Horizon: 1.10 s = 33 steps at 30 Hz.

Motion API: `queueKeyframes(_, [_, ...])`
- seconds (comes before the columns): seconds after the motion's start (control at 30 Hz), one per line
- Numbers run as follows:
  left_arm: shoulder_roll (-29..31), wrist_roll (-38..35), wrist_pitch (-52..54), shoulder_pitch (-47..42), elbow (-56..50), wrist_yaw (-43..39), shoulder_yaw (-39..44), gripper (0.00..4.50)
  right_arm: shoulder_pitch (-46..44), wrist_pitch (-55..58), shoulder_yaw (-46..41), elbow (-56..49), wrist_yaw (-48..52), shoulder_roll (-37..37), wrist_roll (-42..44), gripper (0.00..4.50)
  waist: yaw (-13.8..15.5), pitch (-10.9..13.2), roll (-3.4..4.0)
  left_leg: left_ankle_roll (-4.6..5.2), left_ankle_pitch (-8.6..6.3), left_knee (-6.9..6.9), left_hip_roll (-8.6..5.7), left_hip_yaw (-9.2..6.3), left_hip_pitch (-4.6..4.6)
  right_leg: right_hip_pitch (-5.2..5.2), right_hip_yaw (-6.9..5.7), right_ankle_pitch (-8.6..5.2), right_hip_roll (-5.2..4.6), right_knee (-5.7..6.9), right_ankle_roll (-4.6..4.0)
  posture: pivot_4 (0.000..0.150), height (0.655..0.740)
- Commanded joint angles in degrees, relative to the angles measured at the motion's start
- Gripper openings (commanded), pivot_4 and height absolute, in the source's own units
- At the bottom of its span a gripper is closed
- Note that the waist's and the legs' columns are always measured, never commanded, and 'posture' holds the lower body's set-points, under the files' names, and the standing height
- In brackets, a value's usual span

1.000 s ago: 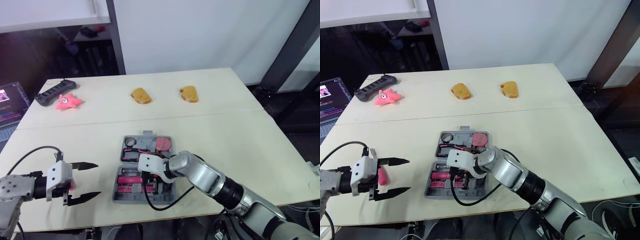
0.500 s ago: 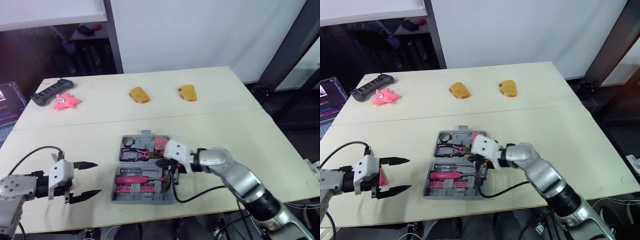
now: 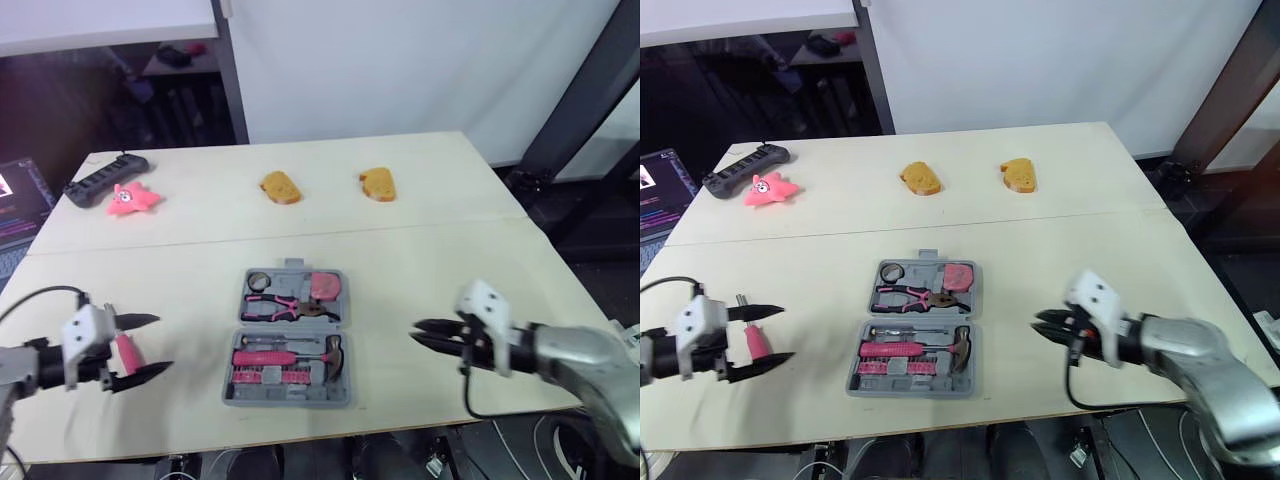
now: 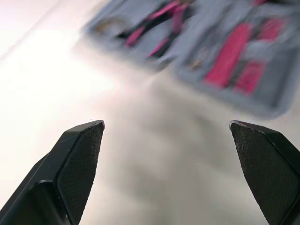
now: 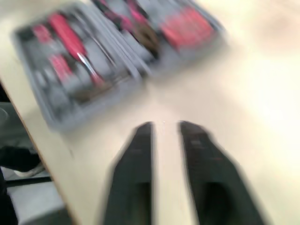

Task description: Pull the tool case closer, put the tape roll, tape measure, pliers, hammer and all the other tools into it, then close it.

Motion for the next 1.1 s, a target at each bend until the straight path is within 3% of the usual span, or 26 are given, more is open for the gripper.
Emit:
queueKeyframes(0.03, [3.20,0.54,-3.03,0.39,9.72,-0.37,5.49,4.50,7.44,-1.01,-11.93,-0.06,1.89,-0.79,1.41,2.79,-0.02,0.01,-0.01,0.04,-0.02,-0.01,0.01,0.04,0.03,0.00,0.02,-0.03,0.00,0.00,-0.02,0.150,0.7400])
queueKeyframes(0.13, [4.44,0.97,-5.13,-0.35,15.97,-0.11,6.81,4.50,12.01,-2.42,-17.60,1.18,2.37,-0.66,1.28,4.36,0.05,0.02,-0.01,0.05,-0.03,0.01,0.01,0.15,0.07,0.01,0.10,-0.11,-0.03,0.00,-0.10,0.150,0.7400])
queueKeyframes(0.17, [4.70,1.13,-5.74,-0.43,17.77,-0.31,6.94,4.50,12.38,-3.20,-19.31,1.94,2.13,-0.38,1.41,4.44,0.08,0.02,-0.02,0.05,-0.03,0.01,0.01,0.18,0.09,0.01,0.12,-0.15,-0.03,-0.01,-0.06,0.150,0.7400])
queueKeyframes(0.47, [5.40,3.03,-10.60,-2.49,26.63,-1.88,5.80,4.50,14.30,-8.64,-19.78,5.85,2.02,-0.51,0.26,4.44,0.87,0.03,-0.06,0.04,-0.03,0.00,0.01,0.21,0.07,0.02,0.17,-0.15,-0.05,-0.01,-0.07,0.150,0.7400])
queueKeyframes(0.8, [4.18,2.36,-10.32,-3.54,27.17,-1.13,6.47,4.50,12.89,-7.05,-17.27,2.45,-1.26,-0.34,1.51,4.44,0.68,0.03,-0.07,0.04,-0.03,0.00,0.01,0.22,0.08,0.02,0.17,-0.14,-0.07,0.00,-0.06,0.150,0.7400])
queueKeyframes(0.93, [-1.62,-1.04,-6.48,1.83,18.72,4.49,9.25,4.50,4.91,-4.53,-10.94,0.20,-6.03,0.74,3.27,4.44,0.22,0.04,-0.01,0.04,-0.03,0.00,0.04,0.28,0.13,0.02,0.26,-0.10,-0.07,0.02,-0.01,0.150,0.7400])
queueKeyframes(1.1, [-14.39,-7.61,8.55,10.84,-5.97,23.05,13.87,4.50,-9.25,-0.70,0.80,-1.76,-9.37,3.38,7.63,4.44,-0.31,0.09,-0.22,0.04,-0.03,0.02,0.15,0.22,0.09,0.03,0.29,-0.02,-0.16,0.01,0.13,0.150,0.7400])
